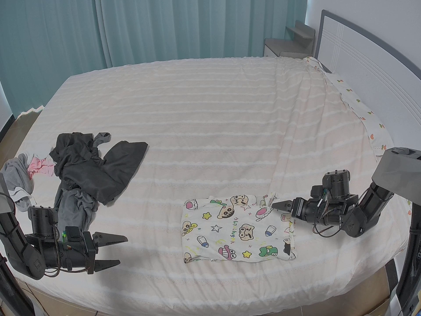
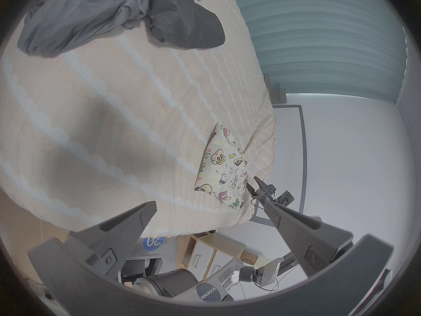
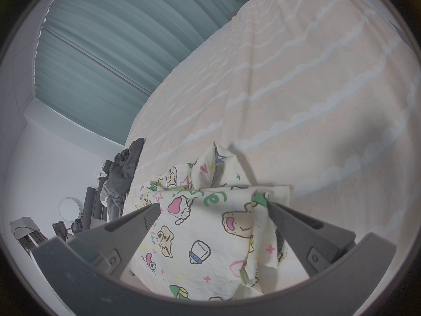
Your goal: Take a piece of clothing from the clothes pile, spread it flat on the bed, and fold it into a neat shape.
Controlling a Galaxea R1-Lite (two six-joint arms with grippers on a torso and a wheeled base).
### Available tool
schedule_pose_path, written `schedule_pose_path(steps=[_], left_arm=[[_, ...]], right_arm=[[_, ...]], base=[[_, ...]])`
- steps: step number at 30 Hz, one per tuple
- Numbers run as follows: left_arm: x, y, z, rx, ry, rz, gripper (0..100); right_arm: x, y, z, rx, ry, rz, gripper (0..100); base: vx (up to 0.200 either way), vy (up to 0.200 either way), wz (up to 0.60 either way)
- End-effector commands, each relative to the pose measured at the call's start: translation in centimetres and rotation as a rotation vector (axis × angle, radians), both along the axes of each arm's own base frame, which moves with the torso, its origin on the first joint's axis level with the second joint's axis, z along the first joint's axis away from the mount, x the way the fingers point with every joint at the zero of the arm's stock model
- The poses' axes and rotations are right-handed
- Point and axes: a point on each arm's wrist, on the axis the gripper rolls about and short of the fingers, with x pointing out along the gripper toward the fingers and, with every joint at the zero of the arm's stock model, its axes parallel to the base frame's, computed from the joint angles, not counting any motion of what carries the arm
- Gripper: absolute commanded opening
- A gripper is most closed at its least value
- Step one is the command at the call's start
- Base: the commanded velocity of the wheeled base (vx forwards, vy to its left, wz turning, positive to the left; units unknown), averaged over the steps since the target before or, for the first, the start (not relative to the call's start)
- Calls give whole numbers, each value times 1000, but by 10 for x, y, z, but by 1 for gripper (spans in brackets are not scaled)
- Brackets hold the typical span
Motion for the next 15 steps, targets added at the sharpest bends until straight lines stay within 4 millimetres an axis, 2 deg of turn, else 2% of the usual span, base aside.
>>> schedule_pose_path(steps=[1, 9, 10, 15], left_arm=[[0, 0, -1, -1, 5, -1, 100], [0, 0, -1, 0, 5, -2, 100], [0, 0, -1, 0, 5, -2, 100], [0, 0, -1, 0, 5, -2, 100]], right_arm=[[-1, 1, -3, -1, 9, 3, 100], [0, 6, -6, -3, 17, 15, 100], [1, 6, -5, -1, 11, 15, 0], [1, 7, -5, -1, 9, 16, 0]], base=[[0, 0, 0], [0, 0, 0], [0, 0, 0], [0, 0, 0]])
